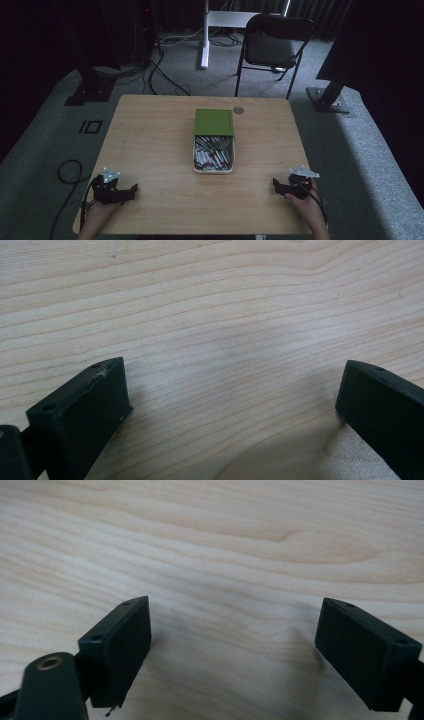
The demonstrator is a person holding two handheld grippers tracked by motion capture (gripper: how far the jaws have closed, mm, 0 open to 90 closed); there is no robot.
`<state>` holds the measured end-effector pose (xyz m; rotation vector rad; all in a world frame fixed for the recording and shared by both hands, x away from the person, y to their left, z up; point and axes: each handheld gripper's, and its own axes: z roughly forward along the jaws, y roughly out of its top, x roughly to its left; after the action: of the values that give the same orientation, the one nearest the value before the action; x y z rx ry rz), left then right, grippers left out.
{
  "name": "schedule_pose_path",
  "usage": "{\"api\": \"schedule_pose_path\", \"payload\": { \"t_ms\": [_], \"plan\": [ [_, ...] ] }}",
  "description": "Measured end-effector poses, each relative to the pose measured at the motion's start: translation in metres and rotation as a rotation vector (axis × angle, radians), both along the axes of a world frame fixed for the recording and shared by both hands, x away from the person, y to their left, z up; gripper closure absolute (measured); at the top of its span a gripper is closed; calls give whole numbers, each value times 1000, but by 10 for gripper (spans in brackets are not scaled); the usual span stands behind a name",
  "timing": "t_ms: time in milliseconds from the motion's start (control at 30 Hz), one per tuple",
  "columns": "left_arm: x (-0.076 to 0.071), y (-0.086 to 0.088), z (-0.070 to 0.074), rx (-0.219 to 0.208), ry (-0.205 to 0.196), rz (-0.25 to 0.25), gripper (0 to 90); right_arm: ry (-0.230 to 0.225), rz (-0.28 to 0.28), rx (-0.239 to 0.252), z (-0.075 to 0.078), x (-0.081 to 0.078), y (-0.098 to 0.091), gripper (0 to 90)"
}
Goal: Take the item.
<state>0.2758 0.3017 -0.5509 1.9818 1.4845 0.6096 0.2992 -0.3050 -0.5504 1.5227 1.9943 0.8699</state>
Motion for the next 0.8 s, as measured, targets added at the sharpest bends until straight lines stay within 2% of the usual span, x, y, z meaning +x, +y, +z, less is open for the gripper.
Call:
{"api": "schedule_pose_path", "payload": {
  "t_ms": [233,600,800],
  "plan": [
    [0,0,0,0,0,0,14,-25,14,9,11,1,4,148],
    [0,0,0,0,1,0,14,-84,37,12,37,6,14,154],
    [0,0,0,-1,0,1,14,-111,57,-6,47,9,25,174]
  ]
}}
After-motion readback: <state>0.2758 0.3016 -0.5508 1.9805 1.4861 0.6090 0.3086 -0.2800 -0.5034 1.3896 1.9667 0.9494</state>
